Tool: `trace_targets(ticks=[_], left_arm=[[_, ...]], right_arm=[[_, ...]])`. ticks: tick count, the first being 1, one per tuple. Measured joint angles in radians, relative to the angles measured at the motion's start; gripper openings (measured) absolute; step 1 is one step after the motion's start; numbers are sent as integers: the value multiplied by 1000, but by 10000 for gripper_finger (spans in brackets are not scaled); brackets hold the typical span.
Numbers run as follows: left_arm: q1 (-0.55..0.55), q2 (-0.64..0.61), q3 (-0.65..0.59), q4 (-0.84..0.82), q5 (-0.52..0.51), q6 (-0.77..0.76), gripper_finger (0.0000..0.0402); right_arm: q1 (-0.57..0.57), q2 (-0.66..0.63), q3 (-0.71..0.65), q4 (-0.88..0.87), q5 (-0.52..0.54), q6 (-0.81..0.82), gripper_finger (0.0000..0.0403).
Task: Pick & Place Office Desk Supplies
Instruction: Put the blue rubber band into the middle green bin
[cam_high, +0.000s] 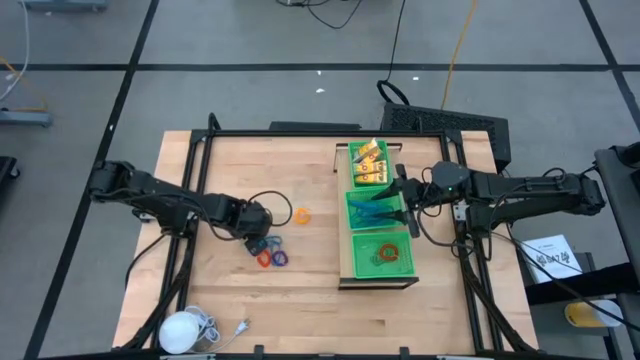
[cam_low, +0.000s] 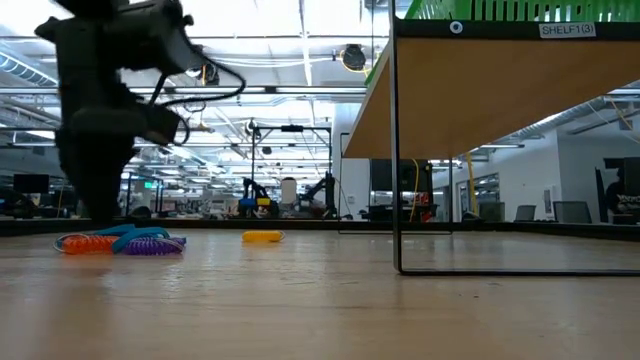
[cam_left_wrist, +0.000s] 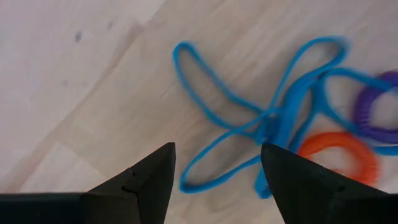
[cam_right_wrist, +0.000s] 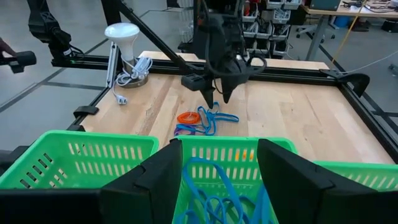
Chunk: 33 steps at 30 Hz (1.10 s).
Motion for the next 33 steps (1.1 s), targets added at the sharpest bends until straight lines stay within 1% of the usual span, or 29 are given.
trace_targets(ticks=[5,9,11,16,20,23,28,33], left_arm=[[-3,0,-54,14,-5,-5,248],[-3,0,-86,14,-56,18,245],[-3,0,-100,17,-76,29,236],[-4,-4,-135,112,-79,51,186],[-7,-3,-155,210,-58,151,132],[-9,-2,-156,238,-49,198,88],[-10,-2,-154,244,-35,222,13],[-10,-2,-153,246,-46,220,9]], right_arm=[[0,0,0,0,0,-15,197],[0,0,0,0,0,-16,194],[0,0,0,0,0,-16,194],[0,0,0,0,0,-16,193],[0,0,0,0,0,-17,192],[0,0,0,0,0,-17,193],[0,0,0,-4,0,-16,191],[0,0,0,-4,0,-16,188]])
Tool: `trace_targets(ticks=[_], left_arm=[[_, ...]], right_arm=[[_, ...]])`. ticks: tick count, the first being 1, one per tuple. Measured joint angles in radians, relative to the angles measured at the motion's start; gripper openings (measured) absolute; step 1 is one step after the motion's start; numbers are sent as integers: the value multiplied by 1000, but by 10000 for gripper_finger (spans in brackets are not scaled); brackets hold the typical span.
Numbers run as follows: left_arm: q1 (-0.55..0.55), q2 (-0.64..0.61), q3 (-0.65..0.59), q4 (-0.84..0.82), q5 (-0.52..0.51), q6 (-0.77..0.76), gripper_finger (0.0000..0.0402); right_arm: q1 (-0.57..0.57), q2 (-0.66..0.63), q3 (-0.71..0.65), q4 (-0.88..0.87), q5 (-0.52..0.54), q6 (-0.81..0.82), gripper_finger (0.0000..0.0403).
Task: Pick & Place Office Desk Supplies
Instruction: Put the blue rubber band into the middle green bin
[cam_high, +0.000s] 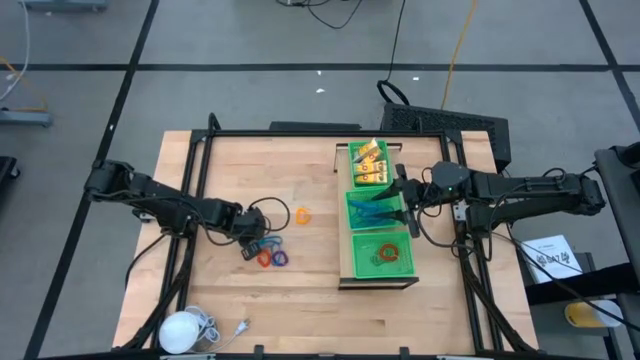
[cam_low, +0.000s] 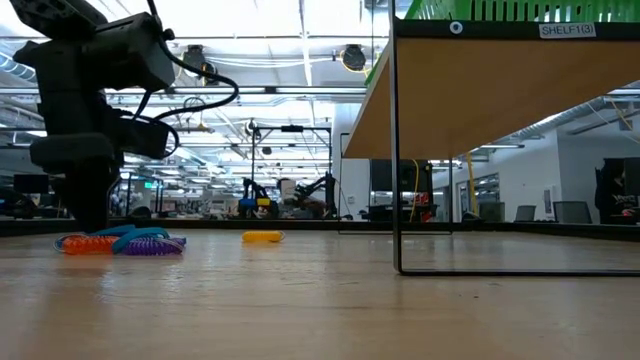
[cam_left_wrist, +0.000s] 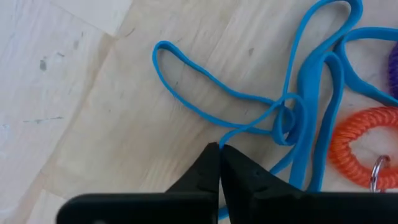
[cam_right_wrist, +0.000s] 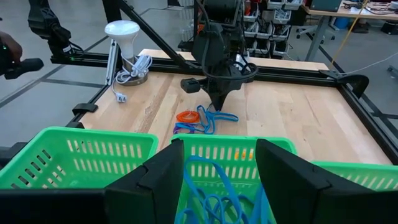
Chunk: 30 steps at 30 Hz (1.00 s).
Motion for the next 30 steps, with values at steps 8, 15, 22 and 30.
trace_targets(ticks=[8,15,22,30], left_arm=[[2,-68,35,-48,-57,-1,4],[2,-186,87,-50,-139,60,4],[4,-281,138,96,-248,224,5],[4,-278,146,668,-180,634,6]], right_arm=[[0,0,0,3,0,2,187],[0,0,0,6,1,2,185],[0,2,0,47,3,3,183],[0,49,0,159,3,1,180]])
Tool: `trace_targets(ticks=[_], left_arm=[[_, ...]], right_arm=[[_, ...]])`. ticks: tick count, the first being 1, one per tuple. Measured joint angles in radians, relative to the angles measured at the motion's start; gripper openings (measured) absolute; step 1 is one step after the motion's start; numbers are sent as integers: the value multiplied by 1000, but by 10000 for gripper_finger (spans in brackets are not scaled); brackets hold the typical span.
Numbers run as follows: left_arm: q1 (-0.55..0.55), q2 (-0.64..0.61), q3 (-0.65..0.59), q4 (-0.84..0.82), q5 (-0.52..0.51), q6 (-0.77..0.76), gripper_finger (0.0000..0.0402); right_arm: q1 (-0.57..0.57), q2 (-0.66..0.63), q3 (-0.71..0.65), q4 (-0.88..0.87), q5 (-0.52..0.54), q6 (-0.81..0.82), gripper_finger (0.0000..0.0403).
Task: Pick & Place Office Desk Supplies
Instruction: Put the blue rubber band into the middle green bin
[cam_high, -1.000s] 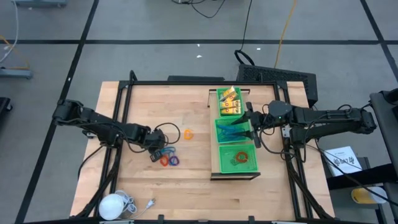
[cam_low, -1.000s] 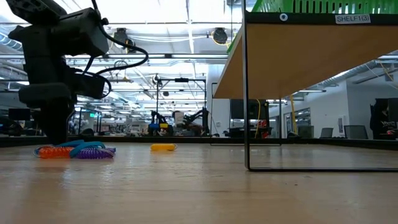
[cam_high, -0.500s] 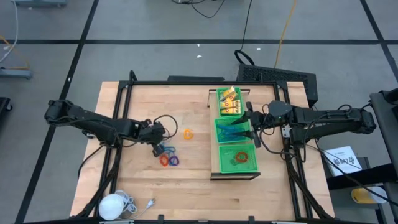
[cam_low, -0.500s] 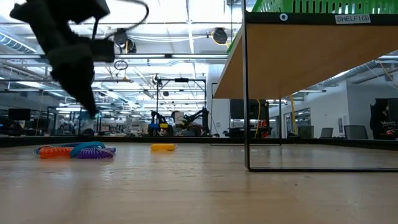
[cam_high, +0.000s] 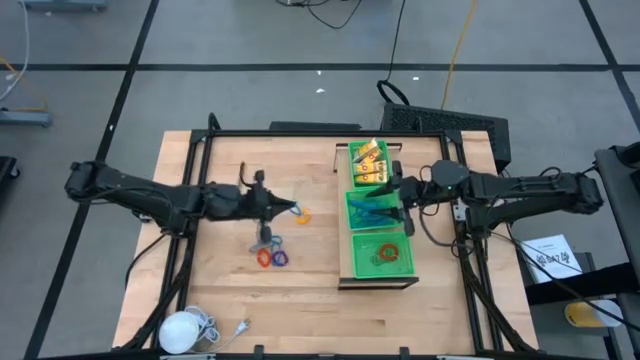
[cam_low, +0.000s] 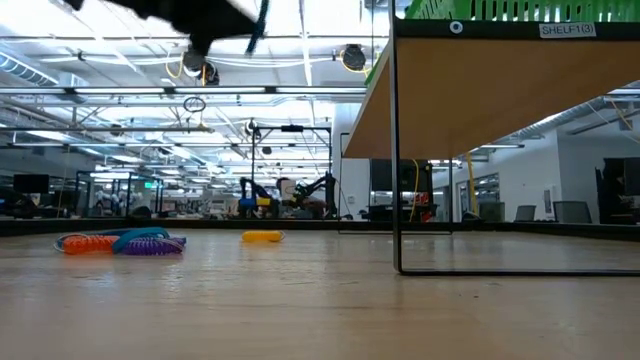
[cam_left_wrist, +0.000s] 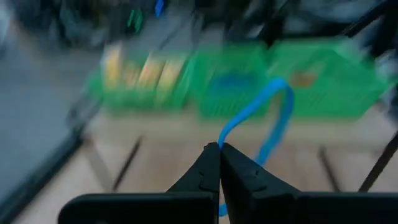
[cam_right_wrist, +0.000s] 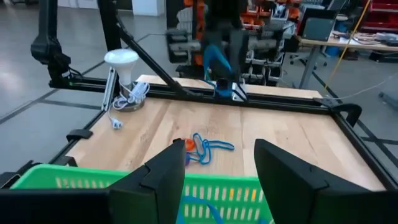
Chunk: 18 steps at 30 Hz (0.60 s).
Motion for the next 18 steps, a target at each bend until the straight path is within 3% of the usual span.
trace_targets(ticks=[5,9,18], left_arm=[[5,71,0,288,114,170,3],[28,137,0,440,170,207,9],[86,248,56,562,280,200,8]], right_arm=[[0,61,0,68,0,1,177],[1,123,0,165,-2,1,176],[3,292,0,454,-3,1,183]])
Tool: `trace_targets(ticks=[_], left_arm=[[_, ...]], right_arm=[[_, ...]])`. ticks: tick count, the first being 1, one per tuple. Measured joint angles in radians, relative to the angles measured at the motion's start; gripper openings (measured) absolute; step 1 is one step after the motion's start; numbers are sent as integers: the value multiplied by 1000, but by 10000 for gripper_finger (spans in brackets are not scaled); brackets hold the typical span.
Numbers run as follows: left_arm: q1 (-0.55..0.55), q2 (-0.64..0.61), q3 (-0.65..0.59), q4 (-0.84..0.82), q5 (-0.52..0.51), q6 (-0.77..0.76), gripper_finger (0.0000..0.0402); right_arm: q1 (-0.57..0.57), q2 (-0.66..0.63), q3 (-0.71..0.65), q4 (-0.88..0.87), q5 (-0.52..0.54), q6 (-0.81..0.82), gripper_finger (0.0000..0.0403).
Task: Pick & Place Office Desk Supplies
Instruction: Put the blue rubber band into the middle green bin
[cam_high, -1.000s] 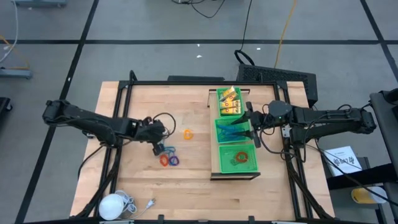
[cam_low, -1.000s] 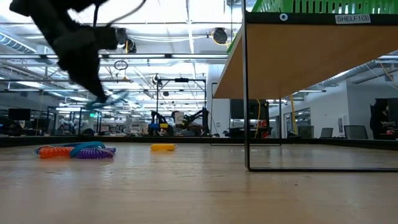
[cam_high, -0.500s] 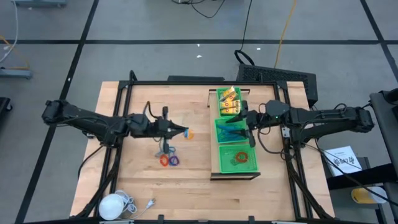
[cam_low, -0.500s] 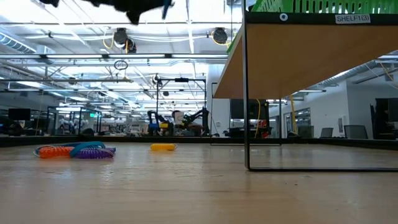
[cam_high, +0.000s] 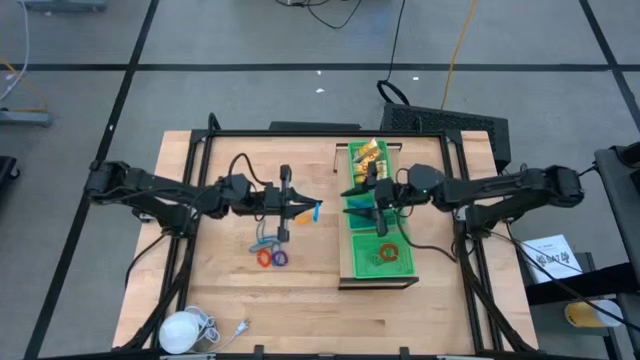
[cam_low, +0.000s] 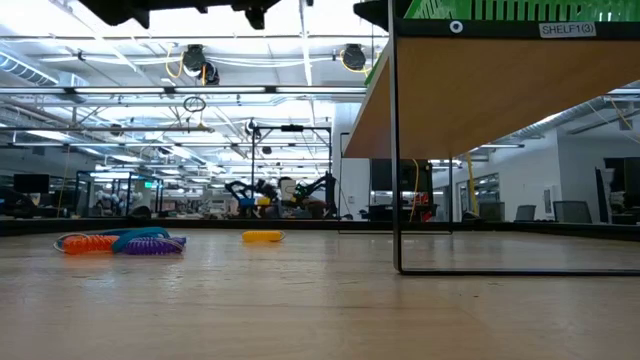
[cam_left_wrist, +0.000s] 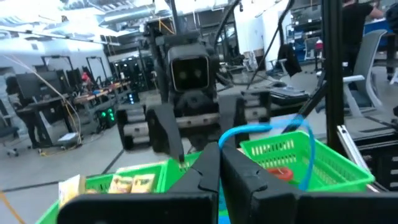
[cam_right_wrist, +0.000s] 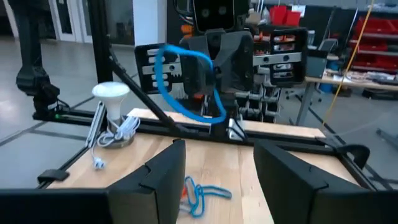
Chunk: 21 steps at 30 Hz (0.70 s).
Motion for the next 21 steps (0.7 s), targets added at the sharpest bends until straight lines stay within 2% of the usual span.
trace_targets(ticks=[12,21], left_arm=[[41,73,84,-8,83,15,4],[54,77,84,-12,82,-3,5]], right_arm=[[28,163,0,278,-4,1,266],[40,247,2,438,-3,0,280]])
